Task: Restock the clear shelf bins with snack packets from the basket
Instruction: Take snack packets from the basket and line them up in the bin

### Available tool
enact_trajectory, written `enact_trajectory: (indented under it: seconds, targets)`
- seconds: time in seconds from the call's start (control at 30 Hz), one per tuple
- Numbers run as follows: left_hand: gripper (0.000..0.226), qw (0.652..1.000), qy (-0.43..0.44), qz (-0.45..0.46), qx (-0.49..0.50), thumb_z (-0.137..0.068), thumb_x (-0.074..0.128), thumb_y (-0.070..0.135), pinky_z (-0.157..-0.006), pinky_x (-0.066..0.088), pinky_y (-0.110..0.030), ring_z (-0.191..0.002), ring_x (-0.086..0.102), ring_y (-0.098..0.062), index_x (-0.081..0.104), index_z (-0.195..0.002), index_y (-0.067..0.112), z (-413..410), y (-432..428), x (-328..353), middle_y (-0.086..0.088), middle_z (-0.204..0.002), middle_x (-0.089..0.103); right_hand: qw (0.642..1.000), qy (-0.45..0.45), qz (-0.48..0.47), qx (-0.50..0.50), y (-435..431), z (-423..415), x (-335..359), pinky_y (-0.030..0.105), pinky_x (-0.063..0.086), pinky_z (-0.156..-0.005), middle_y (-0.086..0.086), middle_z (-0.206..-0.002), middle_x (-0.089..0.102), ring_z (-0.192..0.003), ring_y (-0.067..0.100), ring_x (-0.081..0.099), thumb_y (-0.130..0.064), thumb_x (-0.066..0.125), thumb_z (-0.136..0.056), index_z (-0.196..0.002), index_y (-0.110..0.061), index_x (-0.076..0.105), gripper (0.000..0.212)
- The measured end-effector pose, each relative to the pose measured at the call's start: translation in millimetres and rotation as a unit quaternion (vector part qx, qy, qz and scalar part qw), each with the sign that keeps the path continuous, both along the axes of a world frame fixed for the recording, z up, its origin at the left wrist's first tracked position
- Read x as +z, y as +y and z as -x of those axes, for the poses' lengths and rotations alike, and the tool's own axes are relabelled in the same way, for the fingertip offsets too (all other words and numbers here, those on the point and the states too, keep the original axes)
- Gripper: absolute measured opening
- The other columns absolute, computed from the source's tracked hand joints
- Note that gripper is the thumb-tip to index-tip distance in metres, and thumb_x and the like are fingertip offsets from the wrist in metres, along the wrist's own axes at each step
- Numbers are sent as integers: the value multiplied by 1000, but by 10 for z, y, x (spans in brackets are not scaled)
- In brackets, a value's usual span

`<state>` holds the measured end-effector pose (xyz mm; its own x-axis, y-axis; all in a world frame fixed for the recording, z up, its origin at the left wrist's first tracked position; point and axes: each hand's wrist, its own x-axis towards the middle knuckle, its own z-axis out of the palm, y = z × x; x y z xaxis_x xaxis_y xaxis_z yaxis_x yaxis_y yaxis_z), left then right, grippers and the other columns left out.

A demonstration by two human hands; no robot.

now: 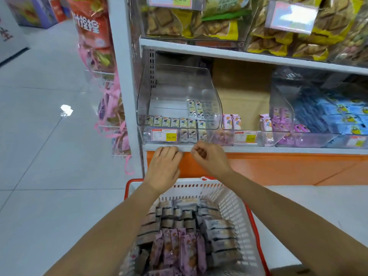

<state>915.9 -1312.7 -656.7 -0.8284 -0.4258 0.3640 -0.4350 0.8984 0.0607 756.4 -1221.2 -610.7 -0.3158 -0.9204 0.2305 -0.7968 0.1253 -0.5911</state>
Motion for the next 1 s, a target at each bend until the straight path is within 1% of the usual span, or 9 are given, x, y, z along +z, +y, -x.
enact_trajectory:
  seconds: [0.1,0.17,0.27,0.37,0.47,0.63,0.73,0.83,1.0]
  targets:
    - [42,995,-62,-64,53,-77,72,26,-97,41,-43,-105,56,-30,60,-115,13,-232,-93,-291,-7,-113,59,998,5,-64,17,-60,-247,-405,27,43,-53,-14,-59,52,-54,6,49,-24,57,-93,-84,-23,64,12]
    - [47,985,-101,-114,79,-88,63,32,-109,34,-47,-123,50,-32,54,-131,13,-386,-133,-499,-10,-131,54,994,-2,-105,27,-63,-384,-707,34,50,-58,-6,-68,63,-59,14,57,-26,55,-94,-91,-21,67,12]
    - [63,965,-175,-165,103,-97,47,30,-122,12,-47,-147,21,-31,23,-153,15,-583,-173,-781,-10,-159,24,984,-35,-168,40,-5,-537,-1086,31,50,-65,-1,-84,68,-69,16,62,-23,54,-95,-107,-20,66,17]
    - [69,950,-219,-184,125,-100,41,32,-123,2,-46,-151,7,-29,5,-157,15,-692,-176,-985,-8,-164,8,965,-52,-251,57,87,-666,-1406,31,49,-66,-3,-85,63,-69,13,57,-23,49,-98,-114,-21,61,20]
    - [71,951,-199,-198,128,-98,40,30,-121,-1,-46,-151,6,-29,3,-157,16,-730,-190,-1163,-8,-164,8,938,-66,-334,71,161,-820,-1707,32,50,-67,-5,-84,60,-71,13,55,-26,47,-99,-118,-22,58,23]
    - [79,962,-160,-179,130,-95,51,31,-122,-1,-48,-151,6,-31,4,-157,17,-750,-165,-1373,-9,-164,10,867,-136,-458,145,207,-1091,-1997,35,52,-81,3,-119,59,-98,19,60,-34,54,-99,-133,-23,49,36]
    - [79,961,-172,-167,135,-97,48,35,-122,-1,-49,-151,1,-29,-2,-157,19,-742,-152,-1399,-7,-165,5,854,-104,-478,177,228,-1198,-2133,41,52,-88,5,-125,54,-104,24,58,-34,60,-94,-131,-23,51,40]
    - [79,963,-169,-163,135,-97,48,35,-122,-3,-48,-151,1,-29,-3,-157,19,-749,-153,-1407,-7,-165,6,867,-81,-462,171,231,-1253,-2217,33,48,-82,6,-118,54,-100,23,57,-24,64,-92,-116,-18,60,25]
    - [78,958,-177,-180,134,-98,47,34,-122,-4,-47,-151,-1,-28,-2,-157,20,-757,-169,-1370,-6,-165,4,882,-111,-426,171,243,-1174,-2110,25,42,-76,1,-106,60,-91,14,55,-25,68,-91,-105,-15,66,18]
